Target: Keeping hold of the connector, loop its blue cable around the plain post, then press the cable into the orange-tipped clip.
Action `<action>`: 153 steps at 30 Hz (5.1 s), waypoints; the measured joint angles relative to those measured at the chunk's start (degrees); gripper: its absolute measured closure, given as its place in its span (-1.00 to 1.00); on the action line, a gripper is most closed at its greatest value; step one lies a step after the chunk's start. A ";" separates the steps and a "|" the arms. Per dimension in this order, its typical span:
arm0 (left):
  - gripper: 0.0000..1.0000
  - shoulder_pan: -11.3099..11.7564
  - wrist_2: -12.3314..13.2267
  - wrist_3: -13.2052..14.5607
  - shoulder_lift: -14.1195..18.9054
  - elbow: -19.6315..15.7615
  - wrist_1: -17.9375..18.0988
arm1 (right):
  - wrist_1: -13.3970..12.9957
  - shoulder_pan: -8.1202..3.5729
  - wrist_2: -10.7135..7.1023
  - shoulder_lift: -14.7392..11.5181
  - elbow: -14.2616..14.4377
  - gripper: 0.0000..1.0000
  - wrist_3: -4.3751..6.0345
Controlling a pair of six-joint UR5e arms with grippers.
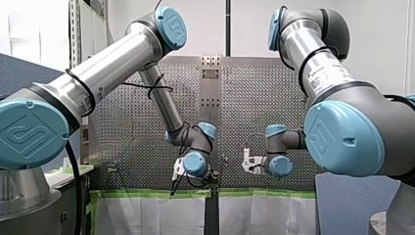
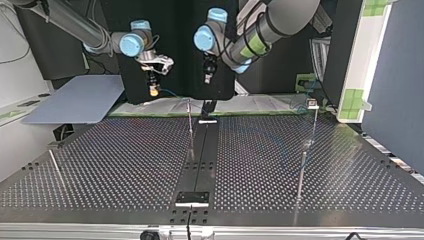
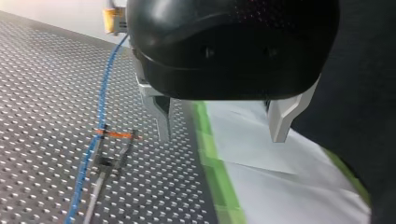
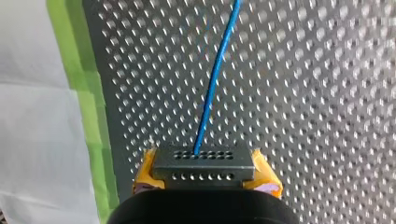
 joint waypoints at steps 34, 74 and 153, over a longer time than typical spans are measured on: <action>-1.00 2.03 1.27 -0.98 0.02 -2.08 0.30 | -3.54 4.15 -4.65 -0.01 0.38 1.00 0.51; -1.00 2.20 0.46 1.69 2.11 0.20 -1.26 | -7.55 3.93 -8.85 7.57 -0.68 1.00 -1.33; -1.00 6.33 -1.10 6.66 4.63 19.91 -46.27 | -6.70 5.04 -12.65 10.81 -0.36 1.00 -12.53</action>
